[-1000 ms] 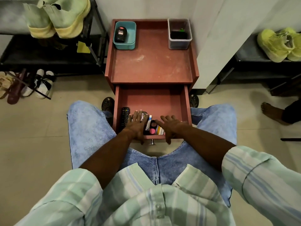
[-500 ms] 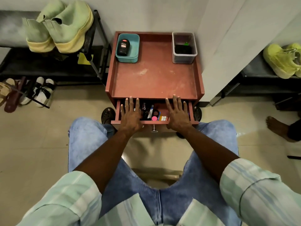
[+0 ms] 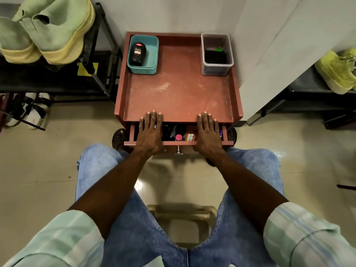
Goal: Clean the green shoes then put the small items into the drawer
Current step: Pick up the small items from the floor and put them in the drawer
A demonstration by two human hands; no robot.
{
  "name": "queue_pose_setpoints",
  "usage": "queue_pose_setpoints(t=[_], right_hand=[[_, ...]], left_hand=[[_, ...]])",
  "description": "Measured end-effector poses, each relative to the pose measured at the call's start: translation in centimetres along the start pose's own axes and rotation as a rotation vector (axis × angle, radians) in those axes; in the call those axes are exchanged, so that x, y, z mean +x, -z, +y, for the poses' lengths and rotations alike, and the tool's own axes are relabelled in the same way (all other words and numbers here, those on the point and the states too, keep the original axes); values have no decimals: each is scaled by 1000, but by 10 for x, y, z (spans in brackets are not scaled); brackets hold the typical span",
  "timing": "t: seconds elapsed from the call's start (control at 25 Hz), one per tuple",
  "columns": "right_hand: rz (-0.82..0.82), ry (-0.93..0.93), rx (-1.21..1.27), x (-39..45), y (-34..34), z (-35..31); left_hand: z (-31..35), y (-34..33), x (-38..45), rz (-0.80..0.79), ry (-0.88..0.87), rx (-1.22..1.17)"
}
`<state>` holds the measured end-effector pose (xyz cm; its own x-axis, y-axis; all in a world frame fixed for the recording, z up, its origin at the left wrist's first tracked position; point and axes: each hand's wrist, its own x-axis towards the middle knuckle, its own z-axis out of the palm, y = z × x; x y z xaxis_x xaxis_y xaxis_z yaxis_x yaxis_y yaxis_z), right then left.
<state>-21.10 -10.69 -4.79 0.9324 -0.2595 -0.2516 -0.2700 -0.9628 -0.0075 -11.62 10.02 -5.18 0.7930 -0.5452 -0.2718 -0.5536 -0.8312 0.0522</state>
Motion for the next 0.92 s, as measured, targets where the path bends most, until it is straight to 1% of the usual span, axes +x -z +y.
queue_pose_setpoints(t=[0.08,0.16,0.28,0.36,0.48,0.64,0.8,0.92], right_hand=[[-2,-2,-6,12,2,3],[3,34,-27,23,5,6],[22,77,-68,37,10,6],[65,74,-123,45,11,5],[162,78,-166,53,12,6],[216,86,-172,57,7,9],[197,66,-188,57,-1,7],[167,39,-173,53,8,2]], left_hand=[[-3,3,10,12,35,-22],[-5,7,21,10,31,-20],[-6,13,37,27,9,50],[-5,15,46,50,9,108],[-5,16,57,97,39,113],[-4,13,63,139,45,115],[-3,8,58,150,40,144],[4,20,55,86,63,122]])
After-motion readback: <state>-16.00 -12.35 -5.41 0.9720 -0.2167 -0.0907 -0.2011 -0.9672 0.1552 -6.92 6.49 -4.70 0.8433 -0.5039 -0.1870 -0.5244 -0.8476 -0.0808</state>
